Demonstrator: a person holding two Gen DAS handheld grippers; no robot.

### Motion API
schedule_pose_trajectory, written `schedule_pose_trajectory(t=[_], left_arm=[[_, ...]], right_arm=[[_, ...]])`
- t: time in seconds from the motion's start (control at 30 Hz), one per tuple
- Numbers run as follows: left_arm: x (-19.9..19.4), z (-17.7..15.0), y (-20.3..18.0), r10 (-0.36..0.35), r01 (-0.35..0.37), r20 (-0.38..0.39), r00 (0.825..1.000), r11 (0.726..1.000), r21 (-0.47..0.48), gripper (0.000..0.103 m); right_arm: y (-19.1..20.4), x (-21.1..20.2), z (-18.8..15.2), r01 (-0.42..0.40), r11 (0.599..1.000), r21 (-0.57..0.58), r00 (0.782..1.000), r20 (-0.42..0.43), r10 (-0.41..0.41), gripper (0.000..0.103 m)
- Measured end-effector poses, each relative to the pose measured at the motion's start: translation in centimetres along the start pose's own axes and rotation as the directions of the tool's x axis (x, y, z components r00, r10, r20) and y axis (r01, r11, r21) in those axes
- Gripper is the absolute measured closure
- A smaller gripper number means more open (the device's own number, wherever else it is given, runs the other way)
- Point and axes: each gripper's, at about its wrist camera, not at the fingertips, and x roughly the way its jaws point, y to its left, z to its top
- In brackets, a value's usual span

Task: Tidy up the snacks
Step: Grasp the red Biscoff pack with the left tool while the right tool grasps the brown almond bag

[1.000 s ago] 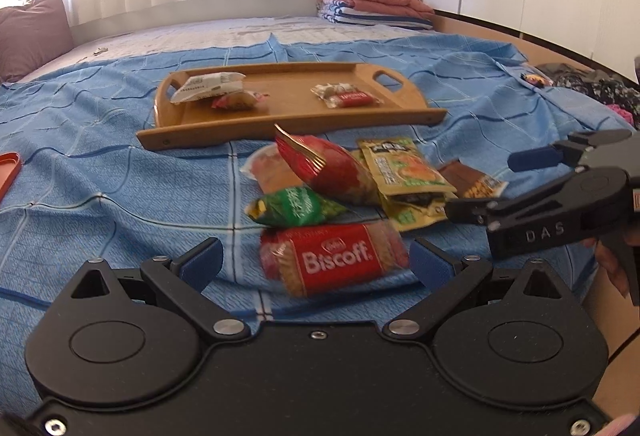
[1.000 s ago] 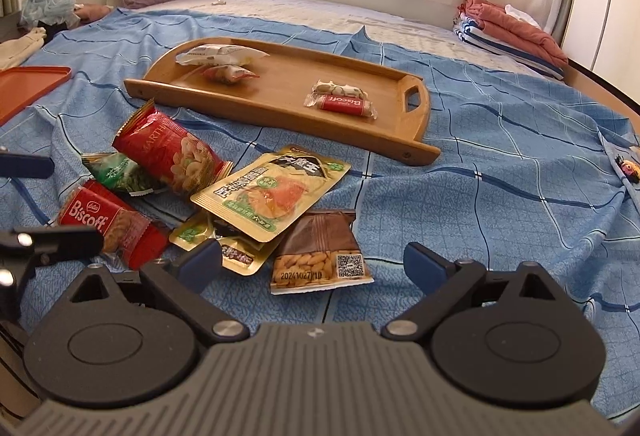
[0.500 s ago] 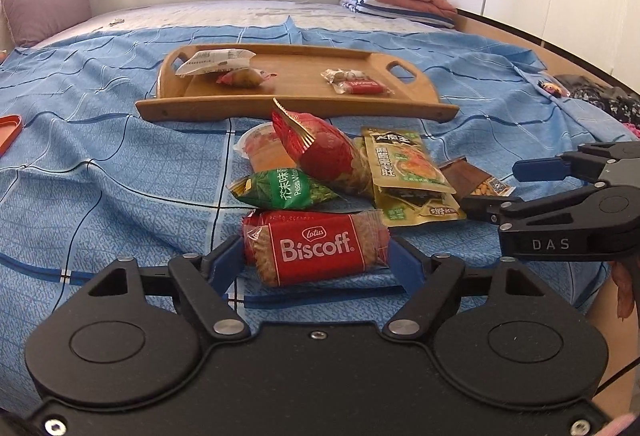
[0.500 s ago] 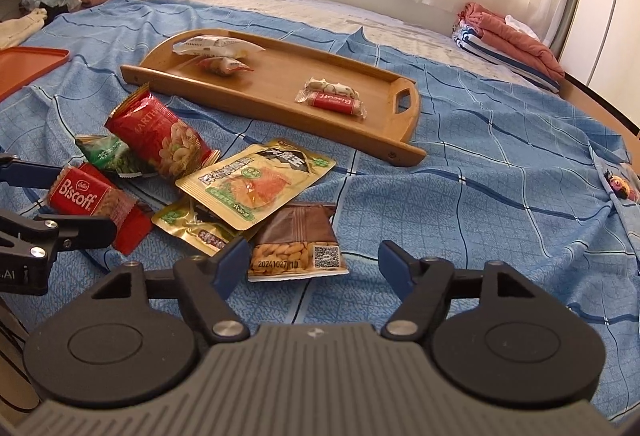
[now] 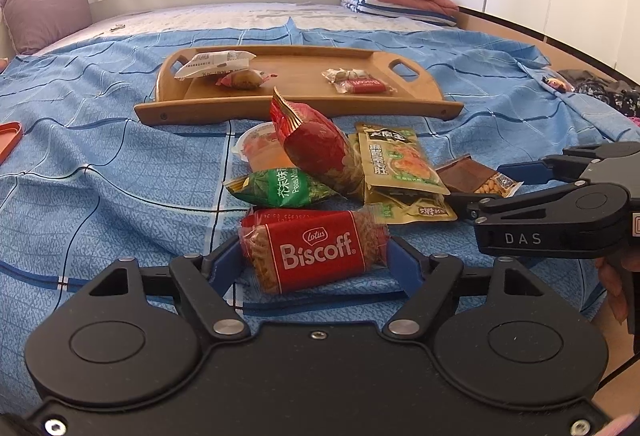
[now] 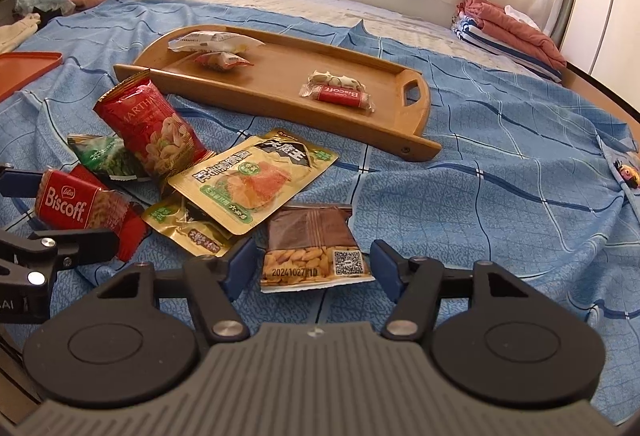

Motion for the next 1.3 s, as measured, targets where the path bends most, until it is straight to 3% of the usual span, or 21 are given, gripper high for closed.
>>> schedule_pose_trajectory(t=[0.13,0.3,0.6,1.0,1.07,1.23,1.3], left_arm=[[-0.1,0.0,-0.3,0.017,-0.017,0.004,1.000,1.000,-0.003,0.026],[-1.3,-0.4,0.1,0.026,-0.027,0.029,0.999,0.999,0.026,0.026],[-2.2,-0.6,3.2,0.104,-0.104,0.030,0.994,0.995,-0.004,0.026],[-0.9,0.0,2.5,0.069,-0.065,0.030,0.997,0.992,-0.104,0.015],[-0.5,-0.1,2.3,0.092,-0.089,0.025,0.995,0.991,-0.097,0.019],[-1.2,-0.2,2.5,0.066,-0.061,0.055,0.996,0.994,-0.096,0.042],[-1.6,-0.1,2.5,0.060,-0.055,0.058,0.996,0.995,-0.083,0.042]], right_arm=[[0.0,0.2,-0.2,-0.003,0.999,0.049,1.000,0.011,0.002,0.036],[0.6,0.0,-0.5,0.009,1.000,0.025,1.000,0.026,-0.010,0.046],[0.6,-0.2,-0.5,0.016,0.999,0.044,0.999,0.032,-0.017,0.046],[0.7,-0.2,-0.5,0.018,0.998,0.055,0.999,0.032,-0.020,0.046],[0.7,-0.2,-0.6,0.018,0.998,0.055,0.999,0.033,-0.020,0.046],[0.5,-0.5,-0.5,0.010,0.996,0.090,0.999,0.035,-0.014,0.048],[0.4,-0.8,-0.5,0.004,0.994,0.111,0.999,0.038,-0.009,0.048]])
